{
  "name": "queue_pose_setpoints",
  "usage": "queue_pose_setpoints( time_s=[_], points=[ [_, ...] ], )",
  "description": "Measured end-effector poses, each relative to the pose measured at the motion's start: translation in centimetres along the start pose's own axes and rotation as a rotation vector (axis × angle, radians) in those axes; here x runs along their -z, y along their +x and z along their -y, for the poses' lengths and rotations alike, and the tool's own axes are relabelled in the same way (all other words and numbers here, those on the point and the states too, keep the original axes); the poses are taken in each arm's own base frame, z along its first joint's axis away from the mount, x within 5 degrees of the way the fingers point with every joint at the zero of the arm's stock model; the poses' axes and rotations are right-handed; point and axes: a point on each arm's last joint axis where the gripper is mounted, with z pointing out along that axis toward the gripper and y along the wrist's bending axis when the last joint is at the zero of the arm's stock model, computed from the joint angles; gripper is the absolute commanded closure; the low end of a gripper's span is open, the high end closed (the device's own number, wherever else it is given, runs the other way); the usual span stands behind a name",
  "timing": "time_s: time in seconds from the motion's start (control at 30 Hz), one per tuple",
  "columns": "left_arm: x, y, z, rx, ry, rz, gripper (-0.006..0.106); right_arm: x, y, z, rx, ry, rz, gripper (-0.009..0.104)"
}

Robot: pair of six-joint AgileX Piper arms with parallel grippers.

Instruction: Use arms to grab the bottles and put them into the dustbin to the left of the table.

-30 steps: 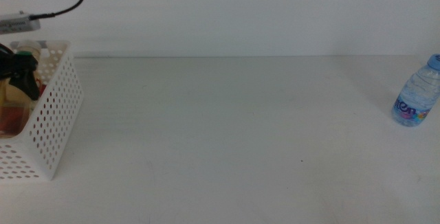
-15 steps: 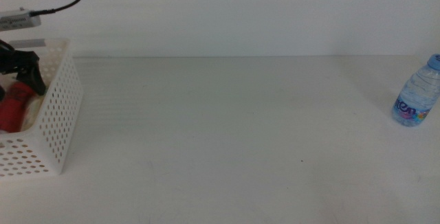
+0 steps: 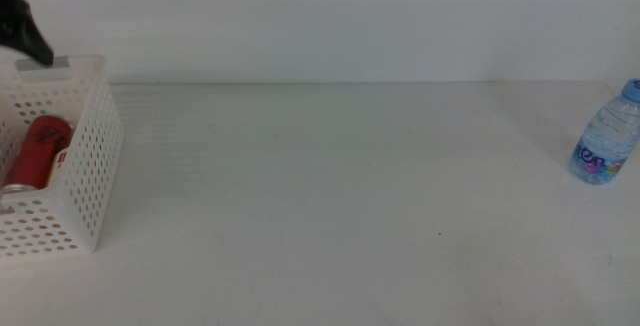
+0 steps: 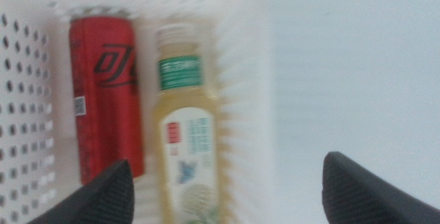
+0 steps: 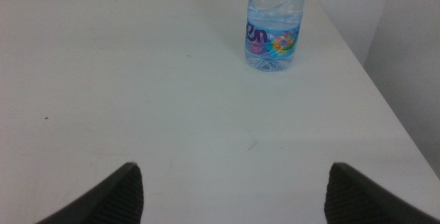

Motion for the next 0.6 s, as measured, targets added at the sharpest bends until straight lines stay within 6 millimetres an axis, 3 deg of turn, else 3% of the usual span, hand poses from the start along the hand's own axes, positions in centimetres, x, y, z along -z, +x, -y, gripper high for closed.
queue_pose_setpoints(
  time_s=[0.17, 0.33, 0.5, 0.6],
  points=[
    [4.1, 2.2, 5.4, -0.150, 0.067, 0.150, 0.012, 0.0, 0.0, 0.0, 0.000, 0.000, 0.000, 0.016],
    [7.7, 6.6, 10.8, -0.350, 0.112, 0.381, 0.012, 0.0, 0.0, 0.0, 0.000, 0.000, 0.000, 0.016],
    [9.2, 11.8, 14.1, -0.523, 0.173, 0.529, 0.012, 0.0, 0.0, 0.0, 0.000, 0.000, 0.000, 0.016],
    [9.6, 14.7, 15.0, -0.585, 0.206, 0.574, 0.012, 0.0, 0.0, 0.0, 0.000, 0.000, 0.000, 0.016]
  ],
)
